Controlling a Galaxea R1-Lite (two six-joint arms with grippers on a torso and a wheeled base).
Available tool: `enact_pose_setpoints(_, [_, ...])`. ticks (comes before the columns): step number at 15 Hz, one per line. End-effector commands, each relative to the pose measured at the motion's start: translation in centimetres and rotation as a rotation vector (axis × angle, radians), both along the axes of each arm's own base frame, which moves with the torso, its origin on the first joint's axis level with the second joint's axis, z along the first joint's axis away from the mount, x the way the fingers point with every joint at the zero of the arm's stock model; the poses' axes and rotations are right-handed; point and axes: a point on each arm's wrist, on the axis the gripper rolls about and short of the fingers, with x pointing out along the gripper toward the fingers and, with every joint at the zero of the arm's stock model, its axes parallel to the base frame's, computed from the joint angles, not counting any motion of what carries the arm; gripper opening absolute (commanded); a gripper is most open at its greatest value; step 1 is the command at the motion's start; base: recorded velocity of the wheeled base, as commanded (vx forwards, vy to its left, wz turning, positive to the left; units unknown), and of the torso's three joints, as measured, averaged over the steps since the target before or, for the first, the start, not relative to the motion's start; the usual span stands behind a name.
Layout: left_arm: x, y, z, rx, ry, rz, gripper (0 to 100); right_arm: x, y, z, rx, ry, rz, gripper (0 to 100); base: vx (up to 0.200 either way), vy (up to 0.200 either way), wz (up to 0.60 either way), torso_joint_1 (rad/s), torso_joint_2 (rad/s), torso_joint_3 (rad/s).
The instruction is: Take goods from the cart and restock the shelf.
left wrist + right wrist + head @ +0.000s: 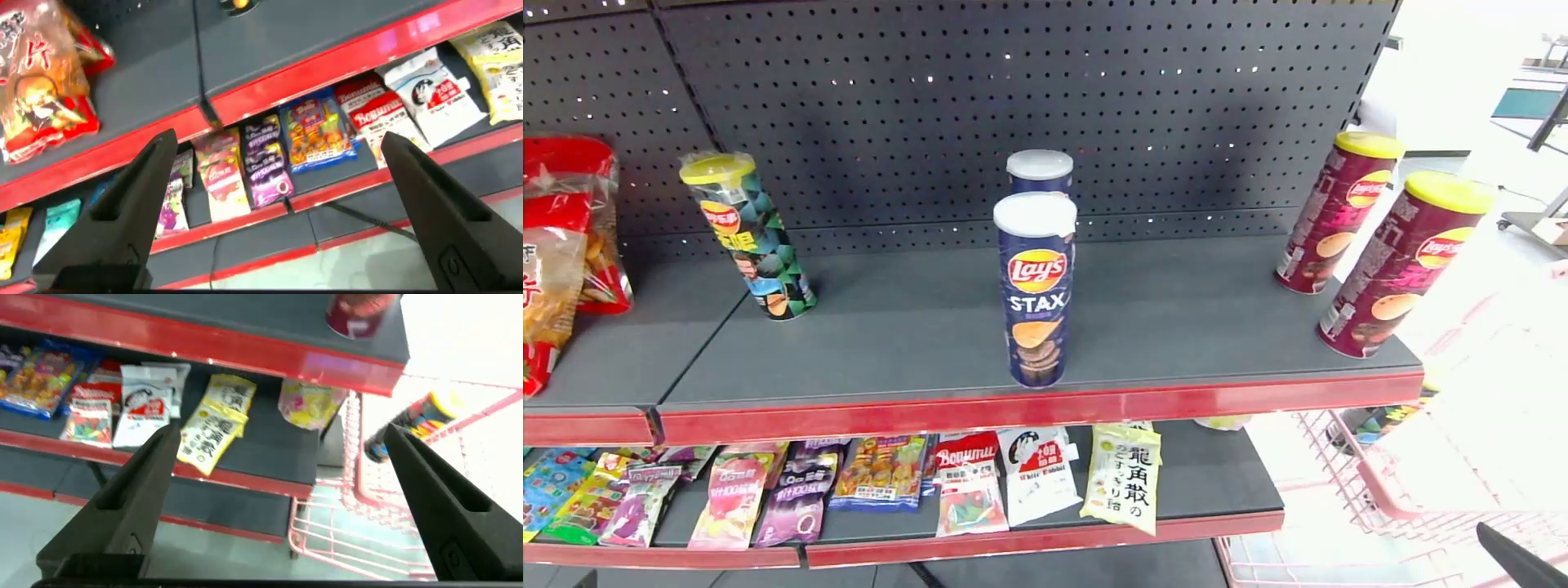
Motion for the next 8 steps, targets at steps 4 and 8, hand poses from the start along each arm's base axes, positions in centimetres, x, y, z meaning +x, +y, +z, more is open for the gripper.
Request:
enact_pose_setpoints(4, [-0.12,0.05,0.15,0.023,-0.013,-0.005,100,0.06,-0.02,-0.09,-0.038,0.002,0.0,100,0.0,-0.2,0.0,0.001,0.0,0.005])
enact_pose_setpoints(8, [-0.11,0.05,0.58,0.034,-0.024,-0.006,100,0.33,0.02,-0.1,-0.044,0.023,0.002,100,0.0,-0.2,0.0,0.005,0.0,0.004])
